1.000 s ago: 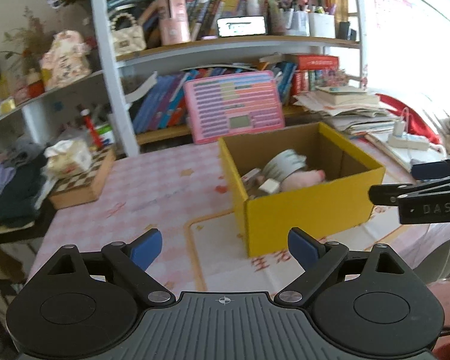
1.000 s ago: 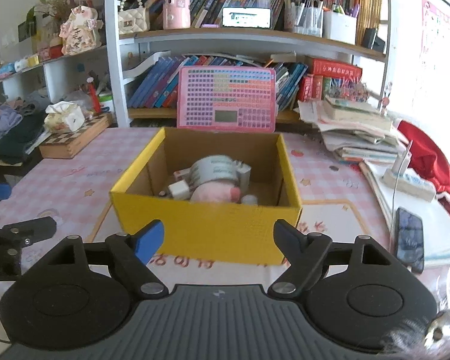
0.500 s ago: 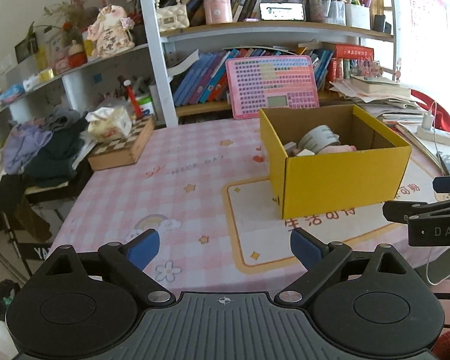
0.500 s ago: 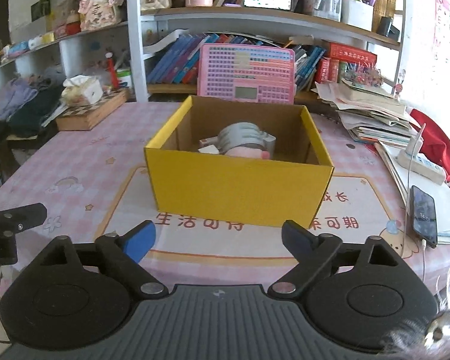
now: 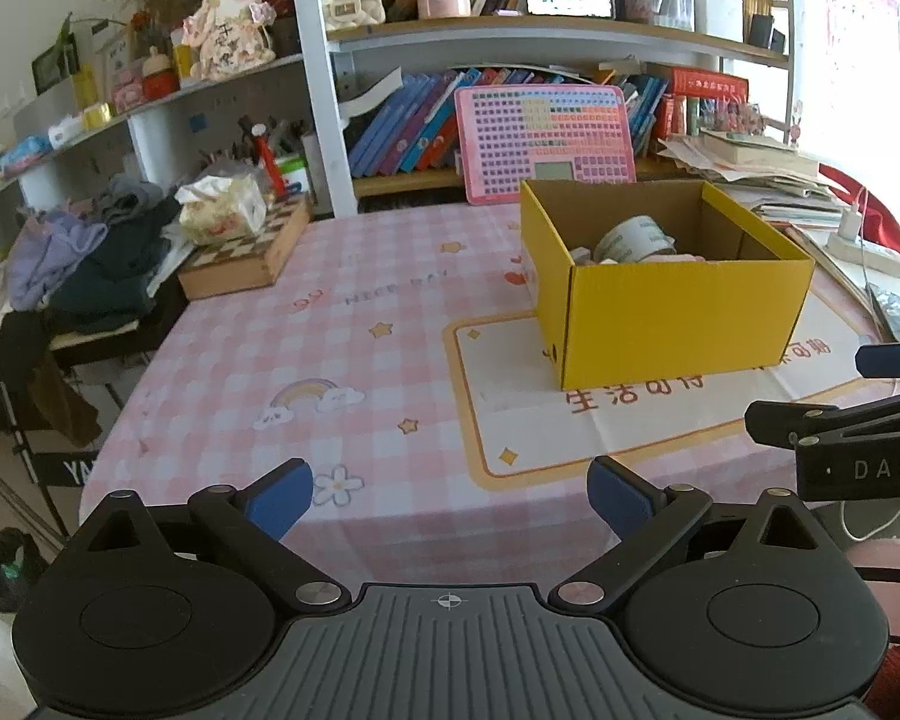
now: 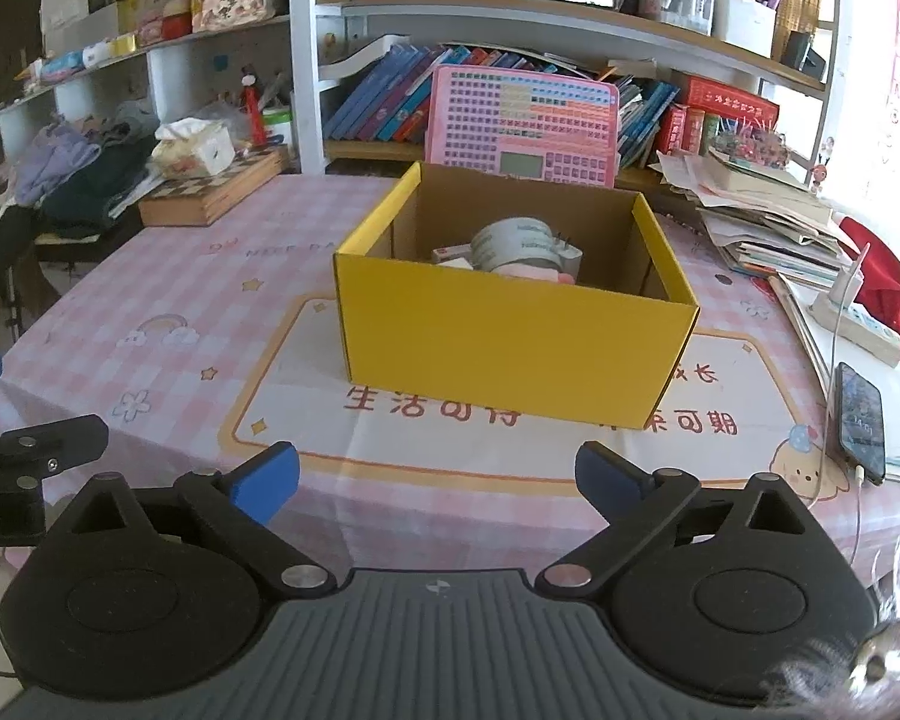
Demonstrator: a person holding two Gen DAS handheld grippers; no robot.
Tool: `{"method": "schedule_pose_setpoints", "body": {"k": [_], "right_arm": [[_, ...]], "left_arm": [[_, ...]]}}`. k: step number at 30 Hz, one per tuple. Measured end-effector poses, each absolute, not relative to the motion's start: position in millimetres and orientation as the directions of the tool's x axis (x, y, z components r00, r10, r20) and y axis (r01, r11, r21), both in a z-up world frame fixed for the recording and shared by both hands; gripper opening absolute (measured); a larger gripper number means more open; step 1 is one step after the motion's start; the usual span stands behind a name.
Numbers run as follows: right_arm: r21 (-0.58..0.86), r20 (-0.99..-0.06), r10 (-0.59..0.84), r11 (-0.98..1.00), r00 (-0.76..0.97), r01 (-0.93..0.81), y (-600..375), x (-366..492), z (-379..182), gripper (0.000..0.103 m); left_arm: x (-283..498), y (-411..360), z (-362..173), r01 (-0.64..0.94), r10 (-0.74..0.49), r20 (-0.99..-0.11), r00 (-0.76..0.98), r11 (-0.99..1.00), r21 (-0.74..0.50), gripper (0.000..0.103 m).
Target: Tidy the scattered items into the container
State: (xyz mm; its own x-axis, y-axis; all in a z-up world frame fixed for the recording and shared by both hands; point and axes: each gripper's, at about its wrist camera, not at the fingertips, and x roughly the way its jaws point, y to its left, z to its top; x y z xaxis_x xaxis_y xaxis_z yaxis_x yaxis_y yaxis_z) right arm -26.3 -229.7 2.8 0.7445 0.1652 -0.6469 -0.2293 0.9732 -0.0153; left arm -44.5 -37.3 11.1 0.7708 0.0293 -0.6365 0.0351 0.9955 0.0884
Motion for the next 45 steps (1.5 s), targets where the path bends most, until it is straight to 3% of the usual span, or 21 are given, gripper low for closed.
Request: {"method": "schedule_pose_setpoints", "body": {"k": [45], "right_arm": [[-0.017, -0.672, 0.162, 0.972, 0.723, -0.233, -225.8, -24.7, -0.6, 0.102]], "left_arm": [[-43.5, -29.8, 6.1, 0.042, -0.022, -0.667, 0.745, 0.999, 0.015, 0.101]]}}
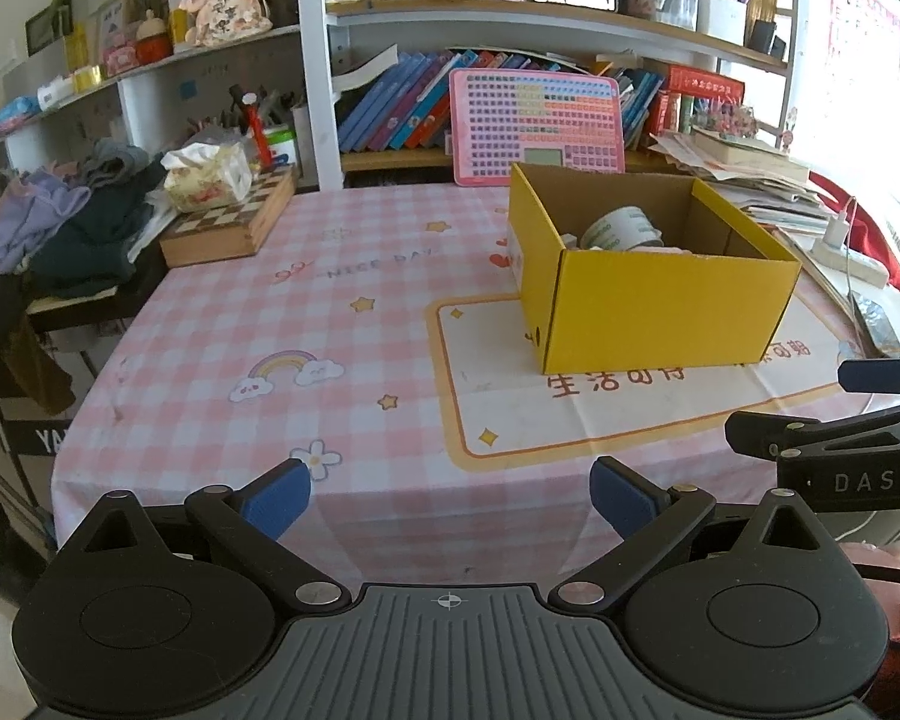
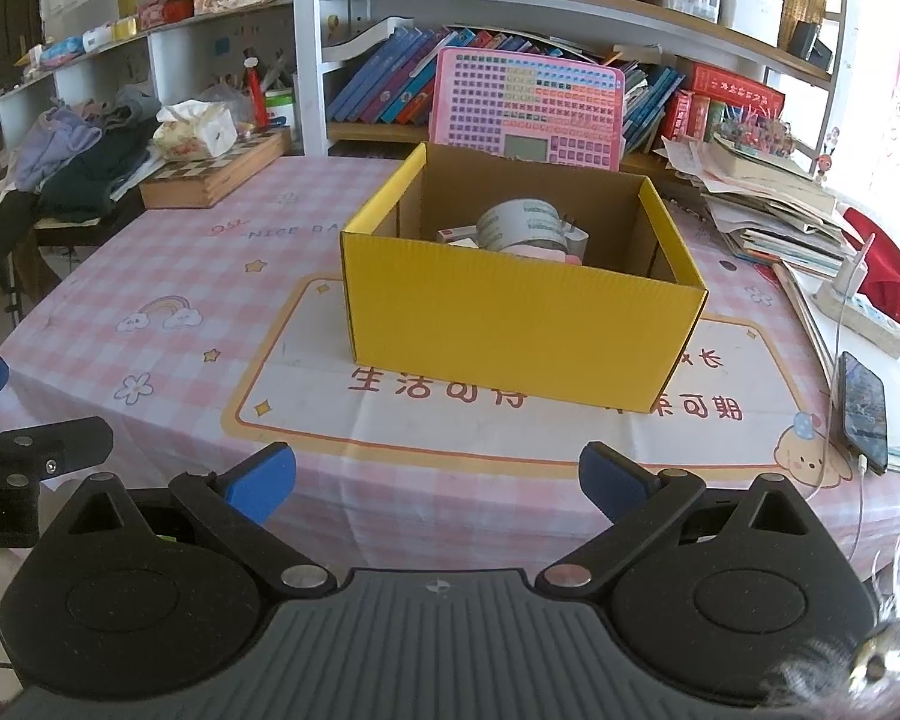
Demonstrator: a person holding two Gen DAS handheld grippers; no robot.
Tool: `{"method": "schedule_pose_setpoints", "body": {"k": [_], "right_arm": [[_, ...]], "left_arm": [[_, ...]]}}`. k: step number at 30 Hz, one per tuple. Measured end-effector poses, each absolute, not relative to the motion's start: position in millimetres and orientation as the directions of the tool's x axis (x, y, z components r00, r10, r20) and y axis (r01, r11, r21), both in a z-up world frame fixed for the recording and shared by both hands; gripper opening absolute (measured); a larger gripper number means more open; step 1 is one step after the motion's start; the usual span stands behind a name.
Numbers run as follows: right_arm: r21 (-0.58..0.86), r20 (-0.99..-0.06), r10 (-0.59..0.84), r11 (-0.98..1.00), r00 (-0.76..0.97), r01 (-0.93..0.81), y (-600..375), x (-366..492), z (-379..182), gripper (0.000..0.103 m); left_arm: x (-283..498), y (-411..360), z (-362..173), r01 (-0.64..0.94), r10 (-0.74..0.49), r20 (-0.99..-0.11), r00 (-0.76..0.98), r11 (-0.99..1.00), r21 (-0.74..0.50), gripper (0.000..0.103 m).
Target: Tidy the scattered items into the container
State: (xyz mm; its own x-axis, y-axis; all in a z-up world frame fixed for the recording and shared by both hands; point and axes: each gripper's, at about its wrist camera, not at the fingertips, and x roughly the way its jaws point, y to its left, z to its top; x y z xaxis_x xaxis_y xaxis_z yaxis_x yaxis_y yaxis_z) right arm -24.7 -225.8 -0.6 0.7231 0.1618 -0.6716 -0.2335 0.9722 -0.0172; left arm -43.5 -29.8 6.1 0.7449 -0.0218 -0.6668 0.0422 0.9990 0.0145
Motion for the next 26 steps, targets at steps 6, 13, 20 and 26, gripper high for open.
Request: {"method": "schedule_pose_setpoints", "body": {"k": [6, 13, 20, 26], "right_arm": [[-0.018, -0.675, 0.164, 0.971, 0.72, -0.238, -224.8, -22.2, -0.8, 0.102], [-0.016, -0.682, 0.165, 0.971, 0.713, -0.239, -224.8, -20.5, -1.9, 0.102], [-0.006, -0.691, 0.165, 0.972, 0.704, -0.233, -227.5, -16.2, -4.5, 0.102], [0.005, -0.703, 0.158, 0.976, 0.693, -0.218, -229.2, -10.5, -7.7, 0.102]], "left_arm": [[-43.7, -27.9, 6.7, 0.029, -0.016, -0.663, 0.748, 1.0, 0.009, 0.101], [-42.7, -24.4, 2.1, 0.021, -0.034, -0.681, 0.732, 0.999, -0.026, 0.103], [-39.7, -23.7, 2.4, 0.031, -0.05, -0.675, 0.736, 0.999, -0.041, 0.103], [-34.3, -26.7, 2.7, 0.05, -0.054, -0.677, 0.734, 0.998, -0.025, 0.103]]}}
